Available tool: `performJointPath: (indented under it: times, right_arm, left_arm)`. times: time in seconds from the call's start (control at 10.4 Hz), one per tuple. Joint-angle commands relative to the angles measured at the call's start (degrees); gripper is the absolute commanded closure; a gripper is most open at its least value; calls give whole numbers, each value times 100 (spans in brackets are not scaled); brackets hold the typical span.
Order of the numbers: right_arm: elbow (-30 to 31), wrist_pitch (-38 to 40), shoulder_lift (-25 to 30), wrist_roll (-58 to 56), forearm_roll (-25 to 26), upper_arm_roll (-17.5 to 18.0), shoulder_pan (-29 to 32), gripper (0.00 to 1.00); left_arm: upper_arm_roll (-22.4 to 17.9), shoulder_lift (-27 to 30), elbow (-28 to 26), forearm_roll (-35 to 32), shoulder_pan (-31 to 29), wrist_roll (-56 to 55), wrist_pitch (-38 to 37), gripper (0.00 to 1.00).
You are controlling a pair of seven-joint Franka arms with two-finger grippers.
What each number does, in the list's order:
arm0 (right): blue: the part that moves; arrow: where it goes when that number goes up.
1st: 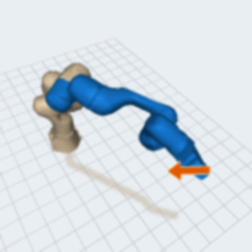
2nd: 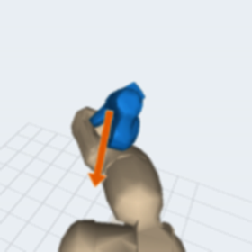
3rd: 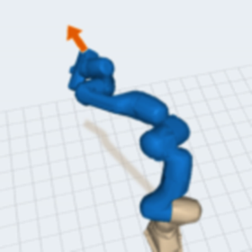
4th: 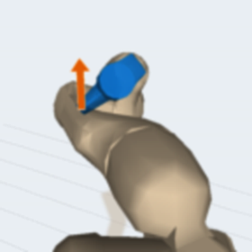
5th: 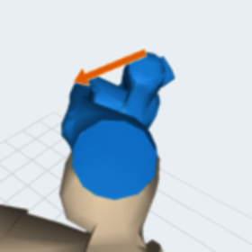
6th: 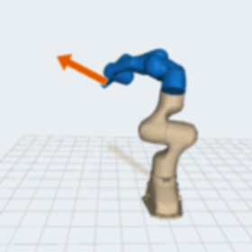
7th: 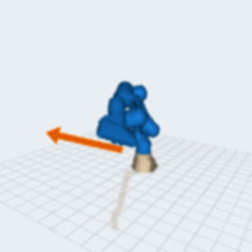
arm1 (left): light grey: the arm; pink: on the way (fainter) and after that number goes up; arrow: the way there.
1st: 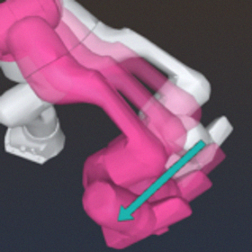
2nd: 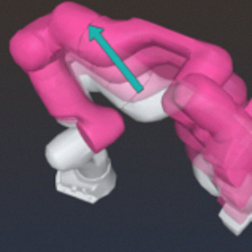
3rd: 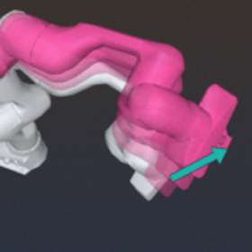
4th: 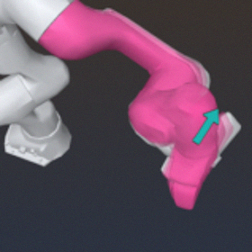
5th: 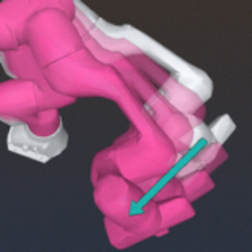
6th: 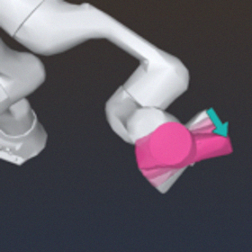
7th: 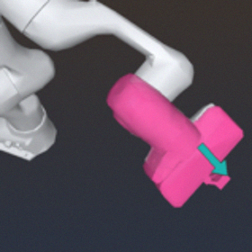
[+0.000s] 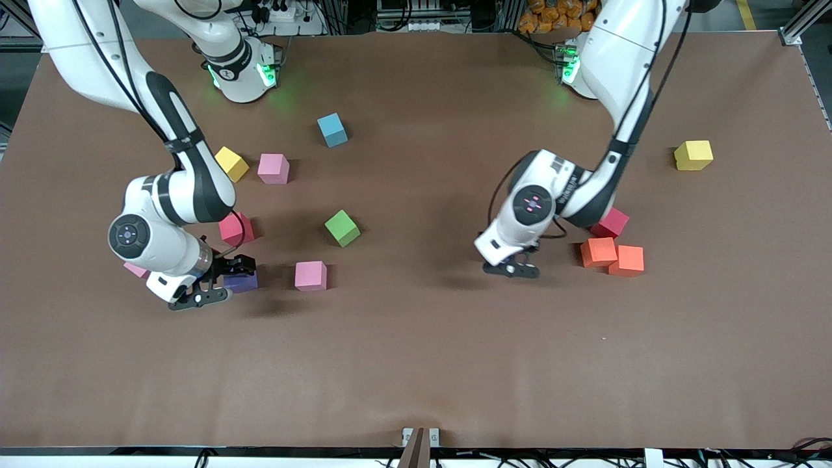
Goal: Form number 2 with 11 blocks
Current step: 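Grasp the violet cube with the left gripper and lift it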
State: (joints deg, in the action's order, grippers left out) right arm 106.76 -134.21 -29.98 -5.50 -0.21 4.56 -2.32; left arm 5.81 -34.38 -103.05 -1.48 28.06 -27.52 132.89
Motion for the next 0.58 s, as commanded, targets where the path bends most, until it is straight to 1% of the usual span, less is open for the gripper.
performJointPath:
  times: [0.0,0.19,0.39,0.48]
  right_arm:
    - [2,-158,-148,-153,-85,19,48,0]
    - [2,-255,-271,-144,-85,19,57,0]
    - [2,-307,-341,-153,-85,19,65,0]
    - [2,-325,-368,-161,-85,19,109,0]
  left_arm:
    - [262,344,-66,-142,278,-665,-367,69]
    - [517,441,-49,-142,594,-1367,-544,64]
    - [955,433,-66,-151,675,-1973,-606,64]
    - [1071,415,-84,-151,762,-2055,-606,64]
